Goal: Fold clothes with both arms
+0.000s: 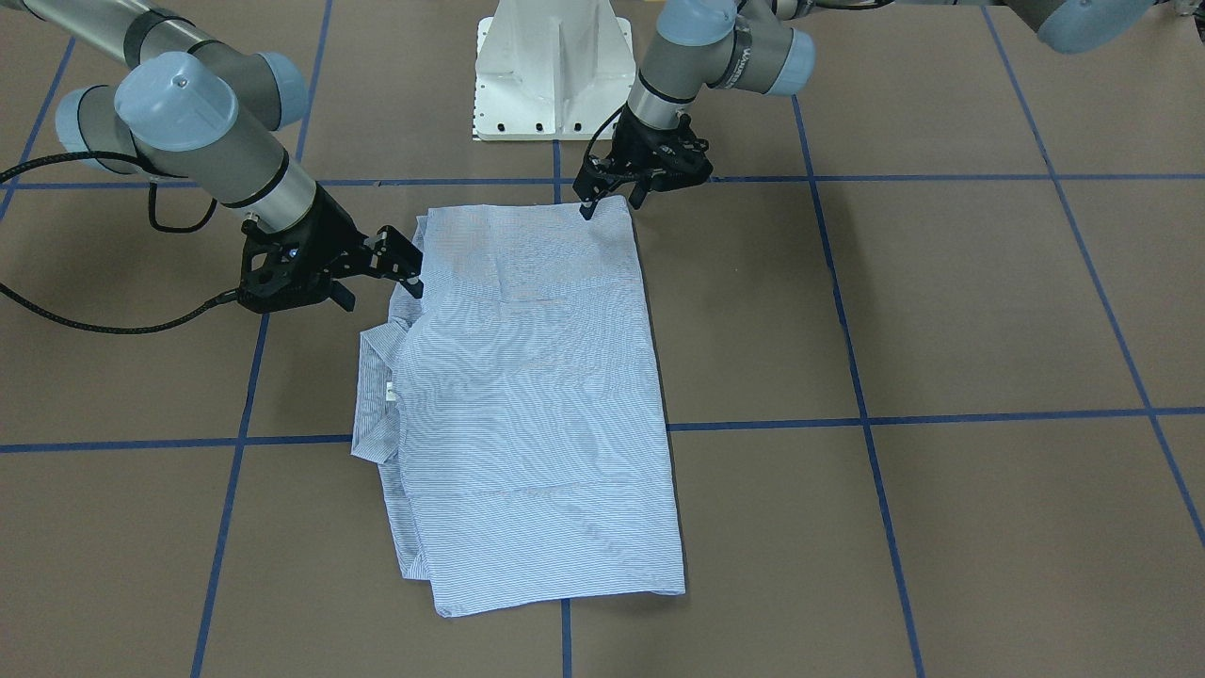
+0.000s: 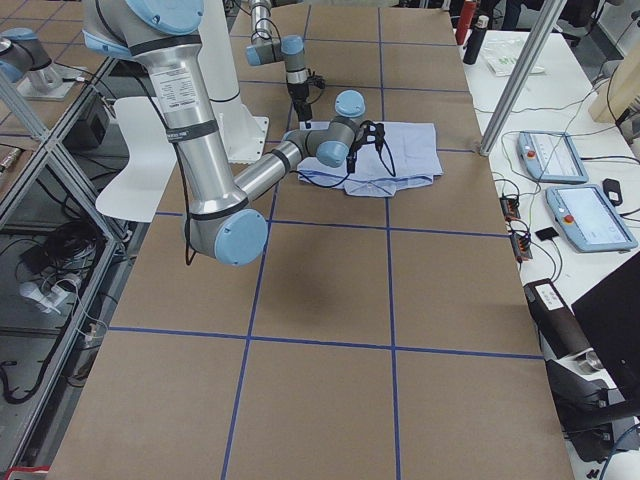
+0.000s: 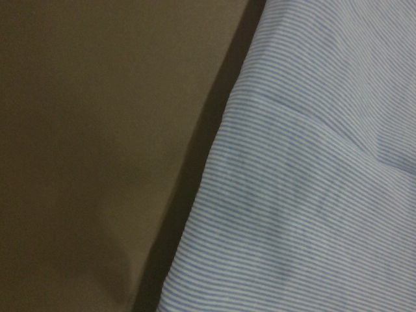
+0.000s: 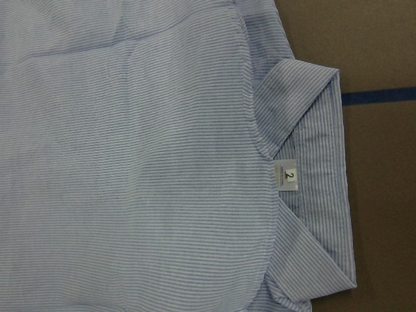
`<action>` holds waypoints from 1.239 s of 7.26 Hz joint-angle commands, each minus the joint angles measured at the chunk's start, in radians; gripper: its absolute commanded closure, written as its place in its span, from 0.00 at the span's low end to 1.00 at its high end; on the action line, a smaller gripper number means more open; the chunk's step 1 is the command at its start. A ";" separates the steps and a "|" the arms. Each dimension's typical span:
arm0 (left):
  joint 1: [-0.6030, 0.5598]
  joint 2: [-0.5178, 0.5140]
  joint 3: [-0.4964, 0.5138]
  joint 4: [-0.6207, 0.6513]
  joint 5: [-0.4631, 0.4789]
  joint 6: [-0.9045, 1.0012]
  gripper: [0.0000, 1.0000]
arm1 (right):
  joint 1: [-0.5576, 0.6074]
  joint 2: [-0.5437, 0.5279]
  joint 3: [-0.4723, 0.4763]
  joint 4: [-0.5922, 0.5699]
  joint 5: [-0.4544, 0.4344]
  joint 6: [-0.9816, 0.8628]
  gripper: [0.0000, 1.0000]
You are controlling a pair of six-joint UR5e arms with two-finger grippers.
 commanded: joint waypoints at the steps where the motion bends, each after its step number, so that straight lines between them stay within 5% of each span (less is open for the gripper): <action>1: 0.005 -0.007 0.004 0.001 0.000 -0.002 0.25 | 0.000 -0.001 0.000 0.001 0.000 0.000 0.00; 5: 0.005 -0.006 0.004 0.001 0.000 -0.002 0.57 | 0.000 -0.001 -0.003 -0.001 -0.002 0.000 0.00; 7: 0.003 -0.002 -0.002 0.001 0.000 -0.002 1.00 | 0.000 -0.004 -0.003 -0.001 0.000 0.000 0.00; 9: 0.002 -0.009 -0.016 0.009 -0.003 -0.004 1.00 | -0.003 -0.006 0.000 -0.006 0.000 0.011 0.00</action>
